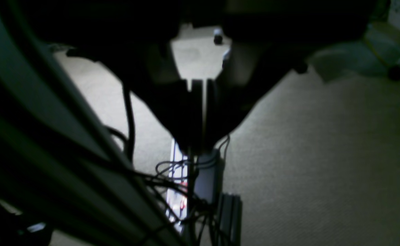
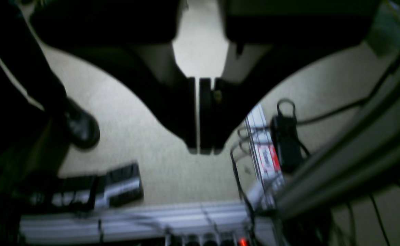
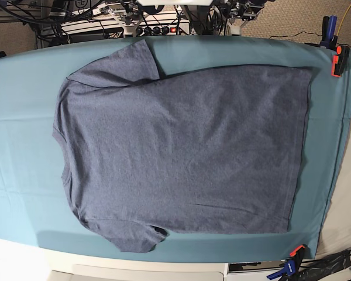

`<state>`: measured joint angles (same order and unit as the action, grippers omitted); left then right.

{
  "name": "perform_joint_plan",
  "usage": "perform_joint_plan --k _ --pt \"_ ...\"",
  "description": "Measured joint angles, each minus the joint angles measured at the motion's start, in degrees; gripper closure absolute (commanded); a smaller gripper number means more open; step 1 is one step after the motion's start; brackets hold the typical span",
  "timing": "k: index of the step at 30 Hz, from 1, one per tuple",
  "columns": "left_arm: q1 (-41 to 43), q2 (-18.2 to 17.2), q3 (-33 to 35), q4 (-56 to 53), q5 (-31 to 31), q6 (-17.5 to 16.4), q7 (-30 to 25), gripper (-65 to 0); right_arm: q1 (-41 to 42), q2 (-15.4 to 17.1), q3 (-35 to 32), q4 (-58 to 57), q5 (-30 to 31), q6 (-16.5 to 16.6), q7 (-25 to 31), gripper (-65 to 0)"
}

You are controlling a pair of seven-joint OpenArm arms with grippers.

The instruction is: Fold the T-shirt properly

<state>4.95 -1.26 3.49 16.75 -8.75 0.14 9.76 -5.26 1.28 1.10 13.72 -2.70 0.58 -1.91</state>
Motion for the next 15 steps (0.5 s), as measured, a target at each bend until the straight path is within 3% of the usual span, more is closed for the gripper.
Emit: perform_joint_plan --k 4,5,11,12,15 --pt "7.56 -0.35 0.0 7.28 -2.16 -0.02 0.7 -2.0 -6.69 0.33 0.0 9.75 0.15 0.0 -1.03 -2.6" --pt "10.08 -0.59 -0.13 9.88 -5.38 0.5 -0.94 -2.0 -9.18 0.33 0.0 12.79 0.11 -0.35 -1.64 -2.6" --pt "20.31 -3.17 -0.24 26.23 -4.9 0.92 -2.38 -2.0 -22.69 1.53 -0.07 28.3 0.13 0.22 -1.79 -2.6" --pt "21.88 -4.02 0.0 28.37 -1.09 -0.44 0.46 -2.0 -23.89 2.19 -0.02 30.38 0.17 0.11 -1.86 -2.6" --pt "27.65 -5.25 0.17 33.14 -2.43 0.13 1.55 -2.0 -26.29 4.46 0.0 35.65 0.09 -0.17 -1.01 -2.6"
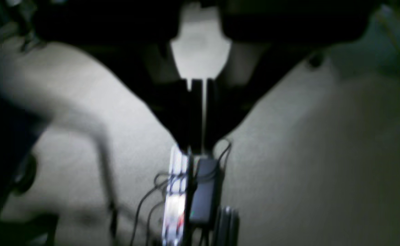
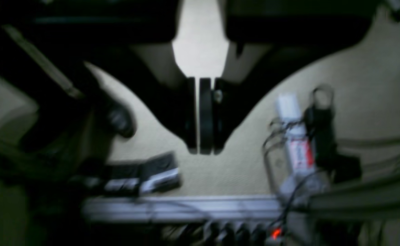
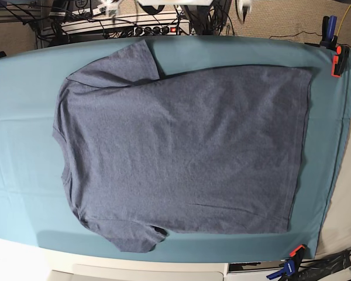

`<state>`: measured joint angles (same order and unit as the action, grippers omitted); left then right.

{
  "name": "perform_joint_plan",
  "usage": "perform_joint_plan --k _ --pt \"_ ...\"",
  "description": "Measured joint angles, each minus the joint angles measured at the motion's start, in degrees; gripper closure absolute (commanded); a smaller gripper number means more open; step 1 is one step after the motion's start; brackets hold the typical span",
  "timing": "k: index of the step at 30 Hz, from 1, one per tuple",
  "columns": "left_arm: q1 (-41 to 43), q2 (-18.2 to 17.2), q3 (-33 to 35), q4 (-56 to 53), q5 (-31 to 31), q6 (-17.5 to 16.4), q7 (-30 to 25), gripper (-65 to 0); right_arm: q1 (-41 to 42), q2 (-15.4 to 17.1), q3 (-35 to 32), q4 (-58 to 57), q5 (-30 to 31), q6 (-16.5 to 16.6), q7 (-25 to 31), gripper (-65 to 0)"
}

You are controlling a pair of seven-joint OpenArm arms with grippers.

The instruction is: Fold the T-shirt properly

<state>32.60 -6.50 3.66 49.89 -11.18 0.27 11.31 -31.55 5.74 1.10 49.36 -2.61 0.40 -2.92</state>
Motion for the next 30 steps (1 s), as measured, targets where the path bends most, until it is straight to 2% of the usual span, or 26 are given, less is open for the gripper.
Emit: perform_joint_plan --k 7,11,15,19,23,27,30 --pt "2.45 -4.46 -0.15 9.7 0.0 -0.15 1.33 -2.0 -6.51 4.13 -0.04 6.58 0.09 0.26 -1.53 -2.6" --pt "8.76 -7.08 0.04 14.03 0.33 -0.2 3.65 -2.0 -10.93 7.08 -0.04 13.55 -0.61 -0.15 0.44 -2.6" --pt "14.29 -10.64 0.02 21.38 4.92 -0.33 3.26 -2.1 -17.77 10.29 -0.2 21.81 -0.61 0.17 1.6 -2.6" --pt "21.46 -14.86 -0.04 31.89 9.38 -0.35 3.61 -5.5 -23.74 15.17 -0.22 30.08 -2.43 -0.76 1.27 -2.6" --pt "30.38 -19.98 0.22 44.44 16.17 -0.72 9.22 -6.5 -30.23 20.72 -0.11 38.73 -10.16 -9.05 1.05 -2.6" --pt "36.09 -27.08 -0.24 58.07 19.96 0.37 16.98 -6.5 -35.98 25.66 -0.26 45.55 -17.68 -20.63 -1.64 -2.6" --pt "39.15 -30.75 0.0 65.59 23.63 1.33 21.53 -6.5 -37.92 29.09 -0.2 48.24 -22.36 -30.03 -3.96 -2.6"
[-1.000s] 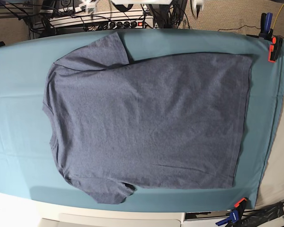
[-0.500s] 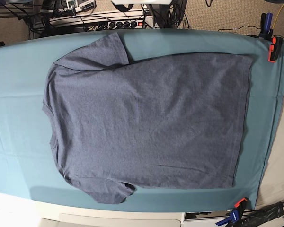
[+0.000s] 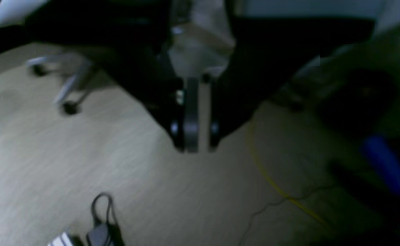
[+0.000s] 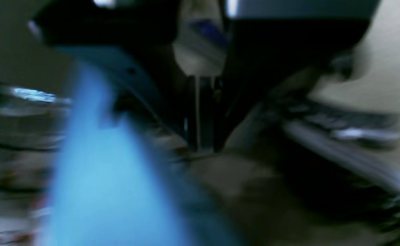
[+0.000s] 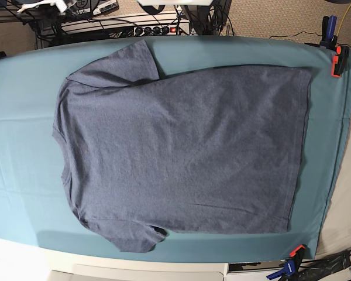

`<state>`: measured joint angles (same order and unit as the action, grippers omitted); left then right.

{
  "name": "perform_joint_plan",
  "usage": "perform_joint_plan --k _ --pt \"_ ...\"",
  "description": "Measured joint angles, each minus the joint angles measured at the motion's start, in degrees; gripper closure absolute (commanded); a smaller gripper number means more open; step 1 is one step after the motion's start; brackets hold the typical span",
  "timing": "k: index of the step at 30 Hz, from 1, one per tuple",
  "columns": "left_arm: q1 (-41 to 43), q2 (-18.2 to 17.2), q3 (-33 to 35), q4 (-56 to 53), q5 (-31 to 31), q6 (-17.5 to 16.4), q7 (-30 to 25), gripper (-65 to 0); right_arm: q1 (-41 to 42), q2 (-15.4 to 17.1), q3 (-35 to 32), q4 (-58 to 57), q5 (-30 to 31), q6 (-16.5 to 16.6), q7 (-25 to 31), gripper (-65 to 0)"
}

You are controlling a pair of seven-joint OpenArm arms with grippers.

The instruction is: Fold the T-shirt properly

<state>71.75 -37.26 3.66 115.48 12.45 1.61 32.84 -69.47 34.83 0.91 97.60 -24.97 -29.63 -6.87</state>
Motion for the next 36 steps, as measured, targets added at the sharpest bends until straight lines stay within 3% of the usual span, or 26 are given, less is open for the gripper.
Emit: perform_joint_plan --k 3,9,13,18,23,30,36 --pt "1.46 -2.6 0.02 5.75 5.51 1.7 0.33 -6.5 -0.55 2.01 0.11 0.57 -6.36 -9.75 -3.76 -2.6" --pt "1.01 -4.09 0.04 11.21 14.29 2.84 0.39 -6.5 -0.55 2.43 0.15 0.66 -17.05 -9.11 -7.5 -2.6" --pt "-1.66 -6.49 -0.04 11.65 18.91 2.93 -0.33 -6.5 -0.52 2.6 0.15 0.66 -23.23 -9.16 -7.3 -2.6" --pt "-6.34 -7.02 0.07 11.61 25.68 2.78 -0.57 -8.4 0.92 2.43 0.15 0.66 -32.11 -9.16 -7.8 -2.6" --pt "-11.19 -7.04 0.02 11.58 27.28 2.73 -1.38 -18.0 3.43 2.32 0.13 0.66 -39.3 -9.16 -7.76 -2.6" --pt "-14.8 -7.06 0.09 11.58 27.36 2.69 -2.99 -18.6 7.19 2.54 -0.61 0.59 -46.66 -9.16 -7.08 -2.6" --pt "-15.3 -7.04 0.09 11.58 27.17 2.45 -3.56 -18.6 10.4 8.5 -8.04 0.63 -46.56 -9.25 -7.61 -2.6"
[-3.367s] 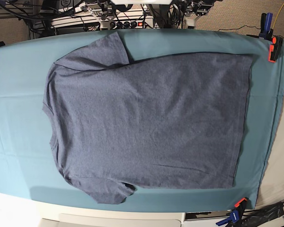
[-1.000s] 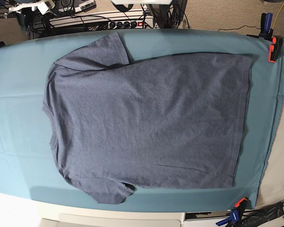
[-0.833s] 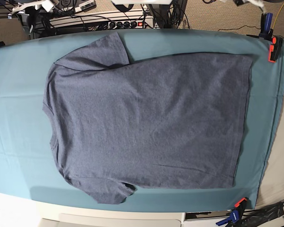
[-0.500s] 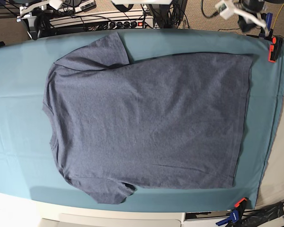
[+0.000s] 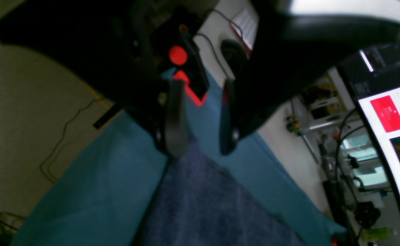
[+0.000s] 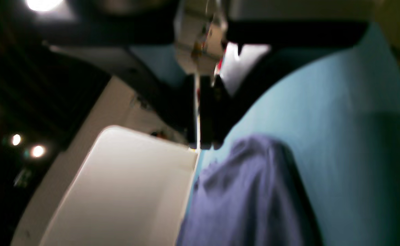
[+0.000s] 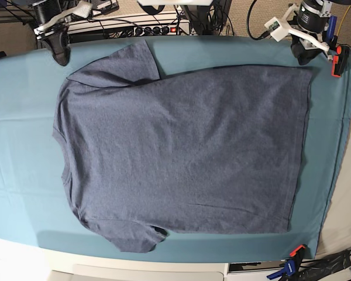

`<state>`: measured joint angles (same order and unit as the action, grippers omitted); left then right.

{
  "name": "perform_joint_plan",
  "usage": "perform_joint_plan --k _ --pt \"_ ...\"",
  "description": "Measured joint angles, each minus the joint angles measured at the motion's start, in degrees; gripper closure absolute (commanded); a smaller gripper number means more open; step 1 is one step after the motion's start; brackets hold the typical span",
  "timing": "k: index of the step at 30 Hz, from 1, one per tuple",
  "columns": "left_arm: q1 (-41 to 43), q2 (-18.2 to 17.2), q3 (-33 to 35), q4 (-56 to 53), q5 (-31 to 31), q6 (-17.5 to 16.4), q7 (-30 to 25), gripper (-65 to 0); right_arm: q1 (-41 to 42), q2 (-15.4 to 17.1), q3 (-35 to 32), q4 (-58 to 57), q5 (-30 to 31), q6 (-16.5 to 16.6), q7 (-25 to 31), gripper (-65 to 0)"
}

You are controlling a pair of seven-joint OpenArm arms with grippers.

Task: Fold the T-shirt properly
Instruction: 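Move both grippers down toward the shirt's shoulder corners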

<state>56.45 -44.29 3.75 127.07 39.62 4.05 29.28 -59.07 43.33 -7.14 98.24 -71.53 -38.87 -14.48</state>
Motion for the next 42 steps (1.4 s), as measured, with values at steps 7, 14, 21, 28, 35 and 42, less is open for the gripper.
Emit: perform_joint_plan --k 7,14,21,28,35,42 --pt "0.0 0.02 0.0 0.0 -1.14 0.02 0.02 -18.6 3.23 4.92 -11.06 0.09 4.15 6.64 -1.46 -2.7" --pt "0.02 0.02 0.0 0.0 -1.49 0.02 0.04 -18.6 3.21 7.26 -16.81 0.57 5.6 10.19 -3.34 -6.2" --pt "0.02 0.0 0.0 0.0 -1.49 0.02 0.09 -18.6 5.29 6.99 -16.94 0.87 5.68 0.17 -5.9 -6.3" --pt "0.02 0.0 0.0 0.0 -2.99 -0.02 0.26 -18.6 7.98 6.01 -17.0 1.29 13.81 17.2 -11.23 -23.9" --pt "0.0 0.0 0.0 0.0 -2.99 0.02 0.24 -18.6 8.76 5.88 -17.27 1.57 16.04 18.38 -11.41 -23.9" --pt "0.02 0.0 0.0 0.0 -3.02 0.02 0.72 -18.6 10.21 5.86 -17.66 2.71 17.55 19.89 -12.57 -23.9"
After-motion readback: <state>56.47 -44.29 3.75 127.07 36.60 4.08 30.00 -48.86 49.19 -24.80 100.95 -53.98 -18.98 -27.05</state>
